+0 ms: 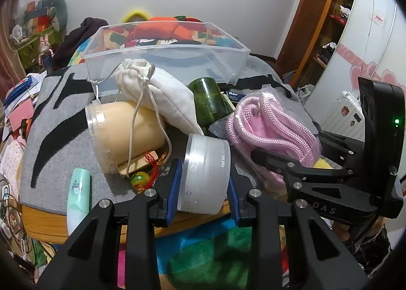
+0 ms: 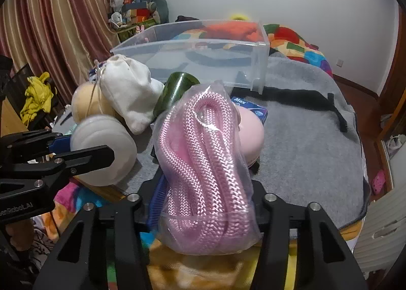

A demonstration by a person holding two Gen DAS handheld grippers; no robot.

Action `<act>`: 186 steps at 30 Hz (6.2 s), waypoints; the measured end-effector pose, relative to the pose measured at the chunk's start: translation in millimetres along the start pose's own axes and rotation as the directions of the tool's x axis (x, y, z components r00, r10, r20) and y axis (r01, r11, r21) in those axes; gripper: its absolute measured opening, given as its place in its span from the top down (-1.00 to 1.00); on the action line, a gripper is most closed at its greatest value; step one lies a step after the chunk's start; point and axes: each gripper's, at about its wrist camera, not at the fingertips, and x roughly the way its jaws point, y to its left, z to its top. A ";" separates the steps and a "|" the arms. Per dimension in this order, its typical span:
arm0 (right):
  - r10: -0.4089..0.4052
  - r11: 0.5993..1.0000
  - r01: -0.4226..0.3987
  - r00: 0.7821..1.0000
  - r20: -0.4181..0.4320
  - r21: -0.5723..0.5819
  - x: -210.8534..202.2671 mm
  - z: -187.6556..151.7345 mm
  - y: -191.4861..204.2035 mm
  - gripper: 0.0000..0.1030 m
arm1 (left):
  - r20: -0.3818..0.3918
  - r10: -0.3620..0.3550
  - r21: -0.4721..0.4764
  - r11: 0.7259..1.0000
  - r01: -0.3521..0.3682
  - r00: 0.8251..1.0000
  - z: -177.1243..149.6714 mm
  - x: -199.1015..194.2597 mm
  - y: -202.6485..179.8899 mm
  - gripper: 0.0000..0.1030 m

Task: Organize objects
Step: 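Carry the white container with left tool while right carries pink rope to box, then release the white container into the clear box while right tool releases the rope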

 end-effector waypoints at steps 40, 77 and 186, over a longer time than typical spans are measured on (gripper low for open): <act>0.002 1.000 -0.004 0.985 0.175 0.010 -50.1 52.3 -0.2 0.52 | 0.158 0.028 -0.012 1.000 -0.026 0.987 57.3 -42.4 16.2 0.43; 0.054 0.995 -0.046 0.994 0.093 -0.083 -11.9 69.7 2.1 -0.30 | 0.189 0.073 0.002 0.997 -0.074 0.979 78.4 -24.0 30.6 0.43; 0.009 0.998 -0.002 0.993 0.115 -0.058 67.8 174.0 -12.5 0.84 | -0.017 0.081 -0.050 0.995 -0.082 0.997 175.8 100.3 120.9 0.41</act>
